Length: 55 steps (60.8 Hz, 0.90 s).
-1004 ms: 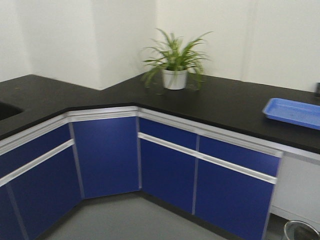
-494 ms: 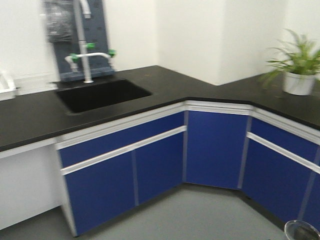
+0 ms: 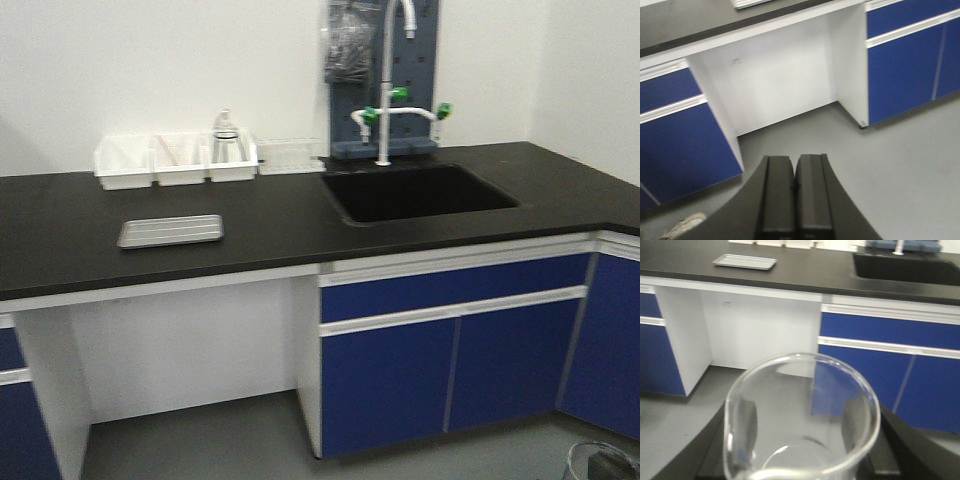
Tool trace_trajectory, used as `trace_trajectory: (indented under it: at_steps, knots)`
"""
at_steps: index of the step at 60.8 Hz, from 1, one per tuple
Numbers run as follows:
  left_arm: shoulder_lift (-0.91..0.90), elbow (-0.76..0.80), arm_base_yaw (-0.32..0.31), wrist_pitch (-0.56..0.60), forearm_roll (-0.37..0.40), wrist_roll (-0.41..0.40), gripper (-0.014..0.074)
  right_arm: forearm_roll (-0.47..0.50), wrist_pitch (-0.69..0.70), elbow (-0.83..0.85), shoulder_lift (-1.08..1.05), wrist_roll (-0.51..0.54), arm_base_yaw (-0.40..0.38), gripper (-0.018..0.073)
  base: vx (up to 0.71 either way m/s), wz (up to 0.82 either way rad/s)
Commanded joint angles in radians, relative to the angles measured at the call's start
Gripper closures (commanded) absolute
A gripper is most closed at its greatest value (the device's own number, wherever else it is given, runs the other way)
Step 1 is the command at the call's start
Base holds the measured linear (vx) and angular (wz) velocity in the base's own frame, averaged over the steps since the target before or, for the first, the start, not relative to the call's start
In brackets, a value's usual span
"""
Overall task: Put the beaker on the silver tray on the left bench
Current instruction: 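Drive the base to the bench with the silver tray, holding the beaker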
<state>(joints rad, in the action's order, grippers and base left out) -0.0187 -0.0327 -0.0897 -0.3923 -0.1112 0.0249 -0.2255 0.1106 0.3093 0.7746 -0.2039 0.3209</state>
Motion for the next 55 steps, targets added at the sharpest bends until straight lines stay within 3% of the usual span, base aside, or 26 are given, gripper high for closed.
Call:
trace_trajectory:
  at_steps: [1,29,55]
  knots:
    - [-0.008,-0.020,-0.006,0.082,0.004,-0.002,0.0595,0.000,0.079,0.029,-0.006,0.012,-0.005,0.0571,0.16,0.47]
    - [-0.008,-0.020,-0.006,0.082,0.004,-0.002,0.0595,0.000,0.079,0.029,-0.006,0.012,-0.005,0.0571,0.26,0.40]
    - [-0.008,-0.020,-0.006,0.082,0.004,-0.002,0.0595,0.000,0.079,0.029,-0.006,0.012,-0.005,0.0571,0.41,0.17]
